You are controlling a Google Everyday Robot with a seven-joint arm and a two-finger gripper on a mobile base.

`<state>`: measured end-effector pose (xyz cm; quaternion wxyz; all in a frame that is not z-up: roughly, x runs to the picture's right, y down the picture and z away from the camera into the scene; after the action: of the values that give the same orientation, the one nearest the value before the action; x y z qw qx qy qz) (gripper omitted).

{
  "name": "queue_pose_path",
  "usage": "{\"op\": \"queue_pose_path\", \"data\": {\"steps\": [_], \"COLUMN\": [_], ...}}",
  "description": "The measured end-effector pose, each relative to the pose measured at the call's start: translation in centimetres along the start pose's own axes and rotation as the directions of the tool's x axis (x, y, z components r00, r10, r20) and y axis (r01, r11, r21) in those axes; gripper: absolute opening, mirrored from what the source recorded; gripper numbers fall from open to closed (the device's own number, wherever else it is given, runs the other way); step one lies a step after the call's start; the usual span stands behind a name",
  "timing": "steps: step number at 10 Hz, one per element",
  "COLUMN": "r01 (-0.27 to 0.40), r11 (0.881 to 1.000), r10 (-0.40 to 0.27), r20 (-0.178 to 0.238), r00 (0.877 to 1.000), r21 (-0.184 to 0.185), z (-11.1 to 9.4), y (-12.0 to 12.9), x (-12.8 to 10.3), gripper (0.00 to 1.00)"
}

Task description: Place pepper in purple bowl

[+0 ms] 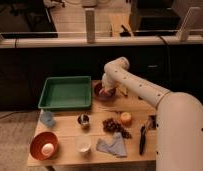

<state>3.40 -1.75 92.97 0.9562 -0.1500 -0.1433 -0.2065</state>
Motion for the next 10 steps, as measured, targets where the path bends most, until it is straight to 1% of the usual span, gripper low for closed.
{"op": "queue_pose_path", "data": {"steps": [2, 7, 10], "r01": [0.012, 0.018, 0.021], "r11": [1.000, 1.000, 0.999], "r10": [-0.012, -0.018, -0.021], "r20": [0.000, 0.001, -0.001], "r00": [1.000, 1.000, 1.000], "r21": [0.007, 0.014, 0.028], "z": [-0.14, -0.22, -0.42], "y": [0.01, -0.07, -0.01], "x": [-0.13, -0.29, -0.23], "gripper": [0.79, 0.80, 0.80]}}
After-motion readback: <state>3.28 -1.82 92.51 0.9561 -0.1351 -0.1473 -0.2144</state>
